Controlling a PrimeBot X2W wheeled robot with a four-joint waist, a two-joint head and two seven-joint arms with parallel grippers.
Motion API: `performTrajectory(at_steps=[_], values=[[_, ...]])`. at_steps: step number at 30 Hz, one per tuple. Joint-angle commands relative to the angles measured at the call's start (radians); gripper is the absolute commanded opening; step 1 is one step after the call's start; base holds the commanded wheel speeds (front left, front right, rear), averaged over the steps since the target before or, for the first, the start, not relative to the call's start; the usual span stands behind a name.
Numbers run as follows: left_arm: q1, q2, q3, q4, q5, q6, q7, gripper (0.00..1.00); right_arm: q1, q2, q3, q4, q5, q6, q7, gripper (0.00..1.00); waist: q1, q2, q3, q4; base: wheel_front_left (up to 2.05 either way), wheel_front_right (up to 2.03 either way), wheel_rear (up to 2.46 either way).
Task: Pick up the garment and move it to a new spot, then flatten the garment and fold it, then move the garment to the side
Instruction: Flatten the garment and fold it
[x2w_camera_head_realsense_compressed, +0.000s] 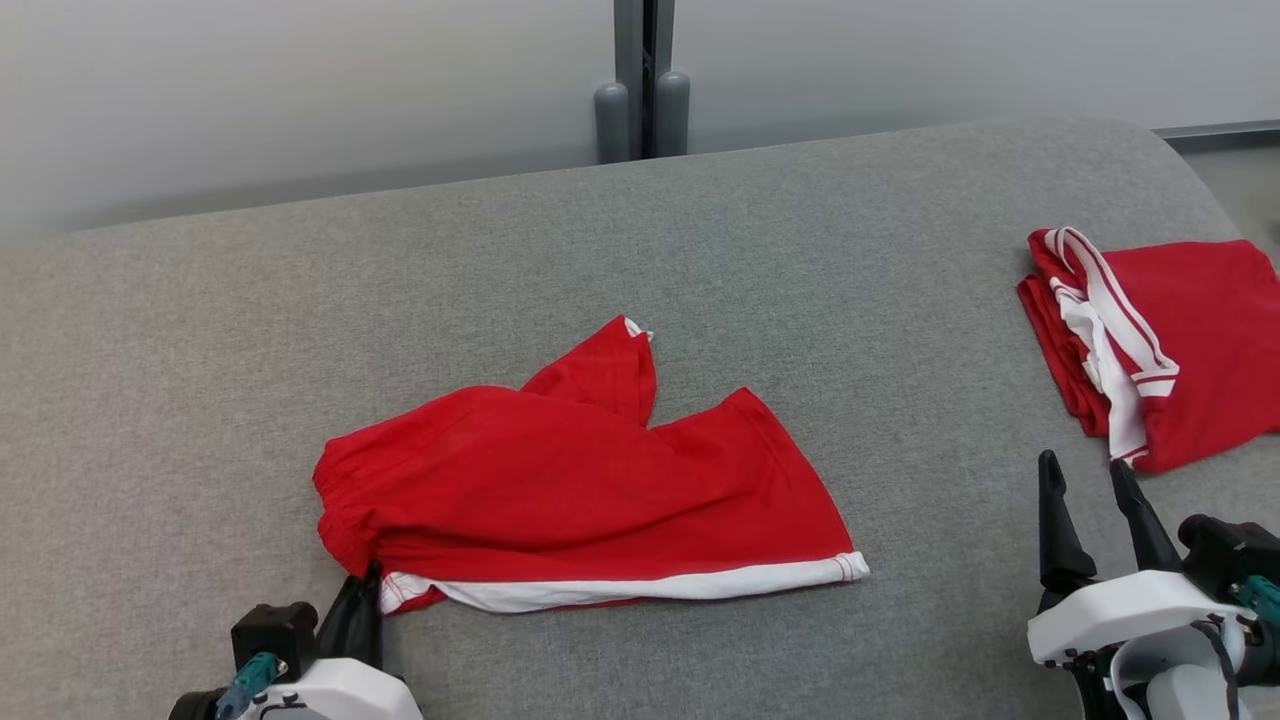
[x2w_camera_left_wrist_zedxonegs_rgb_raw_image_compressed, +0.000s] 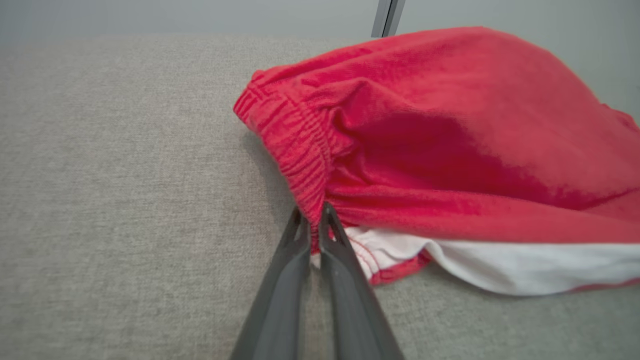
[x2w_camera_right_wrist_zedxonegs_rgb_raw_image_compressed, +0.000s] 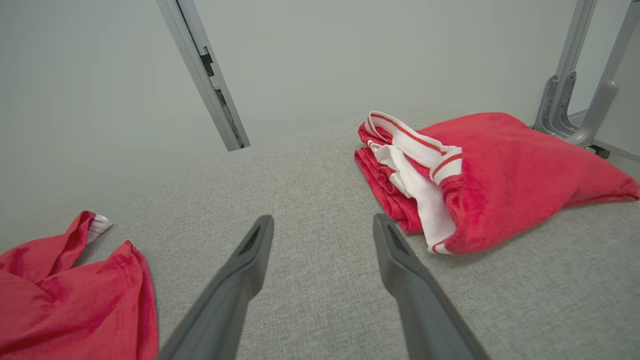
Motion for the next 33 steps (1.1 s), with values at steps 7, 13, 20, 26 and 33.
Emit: performTrajectory(at_steps=[7,13,20,26,33], values=[[-0.047,0.005,0.022,0.042,0.009,0.036,-0.004,1.0,-0.01,-0.007,0.011,-0.001,-0.009,0.0,0.001,1.0,0.0,0.0,-0.008,-0.021,0.0,0.0,0.0],[0.02,0.004,0.033,-0.055,0.026,0.061,-0.004,1.0,0.018,-0.007,0.014,-0.012,-0.017,0.0,0.001,1.0,0.0,0.0,-0.055,-0.002,0.0,0.0,0.0],[0.116,0.004,0.031,-0.147,0.067,0.099,-0.004,1.0,0.063,-0.006,0.065,-0.06,-0.085,0.0,0.001,1.0,0.0,0.0,-0.106,0.019,0.0,0.0,0.0],[0.172,0.004,0.008,-0.155,0.077,0.107,-0.004,1.0,0.11,-0.007,0.136,-0.063,-0.126,0.0,0.001,1.0,0.0,0.0,-0.14,0.031,0.0,0.0,0.0],[0.217,0.004,-0.014,-0.168,0.08,0.115,-0.004,1.0,0.151,-0.007,0.168,-0.046,-0.136,0.0,0.001,1.0,0.0,0.0,-0.162,0.037,0.0,0.0,0.0]])
